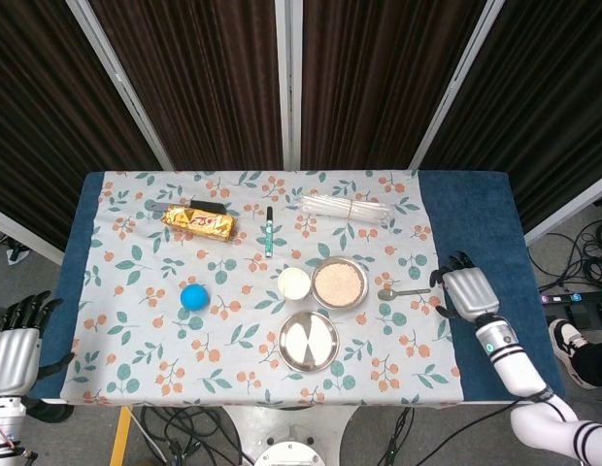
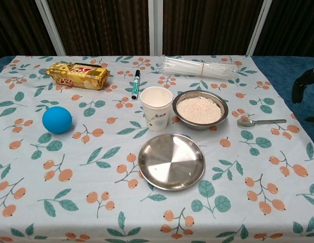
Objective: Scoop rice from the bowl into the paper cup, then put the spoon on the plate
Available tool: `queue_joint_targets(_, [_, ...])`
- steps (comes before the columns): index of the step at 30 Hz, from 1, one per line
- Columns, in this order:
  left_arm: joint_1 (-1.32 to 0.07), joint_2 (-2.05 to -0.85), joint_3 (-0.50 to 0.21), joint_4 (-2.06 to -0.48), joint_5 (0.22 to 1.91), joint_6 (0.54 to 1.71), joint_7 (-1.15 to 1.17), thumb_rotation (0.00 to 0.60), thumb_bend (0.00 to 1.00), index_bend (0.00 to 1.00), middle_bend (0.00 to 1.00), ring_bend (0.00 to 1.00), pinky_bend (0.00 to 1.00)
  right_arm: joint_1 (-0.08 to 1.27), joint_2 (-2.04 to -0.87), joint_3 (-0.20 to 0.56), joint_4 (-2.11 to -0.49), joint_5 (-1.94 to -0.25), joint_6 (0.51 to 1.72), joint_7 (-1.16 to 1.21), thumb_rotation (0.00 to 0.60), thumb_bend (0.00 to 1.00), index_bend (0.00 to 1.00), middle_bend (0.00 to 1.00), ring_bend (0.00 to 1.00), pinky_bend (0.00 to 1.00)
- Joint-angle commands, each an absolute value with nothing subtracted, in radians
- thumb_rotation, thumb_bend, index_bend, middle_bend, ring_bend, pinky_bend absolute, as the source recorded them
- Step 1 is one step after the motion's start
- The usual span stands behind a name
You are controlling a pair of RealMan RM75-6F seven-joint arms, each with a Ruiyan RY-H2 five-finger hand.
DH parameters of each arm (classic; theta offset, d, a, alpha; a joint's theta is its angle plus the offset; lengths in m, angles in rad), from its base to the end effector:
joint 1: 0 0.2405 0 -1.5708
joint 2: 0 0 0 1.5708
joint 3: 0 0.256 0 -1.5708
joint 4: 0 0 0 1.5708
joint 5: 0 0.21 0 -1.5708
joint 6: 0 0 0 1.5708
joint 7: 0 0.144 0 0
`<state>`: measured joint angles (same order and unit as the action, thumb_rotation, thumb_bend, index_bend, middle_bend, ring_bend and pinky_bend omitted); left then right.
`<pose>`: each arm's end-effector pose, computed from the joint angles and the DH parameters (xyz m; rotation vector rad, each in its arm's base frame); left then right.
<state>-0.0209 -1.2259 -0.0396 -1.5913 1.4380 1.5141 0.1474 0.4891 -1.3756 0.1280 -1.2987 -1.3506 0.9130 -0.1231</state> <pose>-0.3233 0.1578 0.1318 -1.3125 -0.9141 -0.7847 -0.2884 -0.3190 0.0515 1.7817 -0.9254 0.6695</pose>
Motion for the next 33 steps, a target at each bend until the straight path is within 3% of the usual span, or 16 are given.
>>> queue_joint_targets(1, [-0.022, -1.228, -0.039, -1.589, 1.436, 1.511, 0.146, 0.600, 0.13, 0.25, 0.22, 0.13, 0.15, 0.527, -1.434, 0.125, -1.235, -1.337, 0.878, -0.144, 0.600, 0.12, 0.45, 0.42, 0.15, 0.08])
queue_joint_targets(16, [-0.025, -1.240, -0.038, -1.571, 1.424, 1.494, 0.135, 0.600, 0.13, 0.25, 0.22, 0.13, 0.15, 0.602, -1.553, 0.114, -1.070, -1.312, 0.794, -0.137, 0.600, 0.19, 0.47, 0.47, 0.18, 0.08])
queue_joint_targets(33, [-0.023, -1.245, -0.037, -1.560, 1.418, 1.491, 0.126, 0.600, 0.13, 0.25, 0.22, 0.13, 0.15, 0.626, -1.581, 0.100, -1.042, -1.300, 0.777, -0.141, 0.600, 0.23, 0.49, 0.50, 0.19, 0.09])
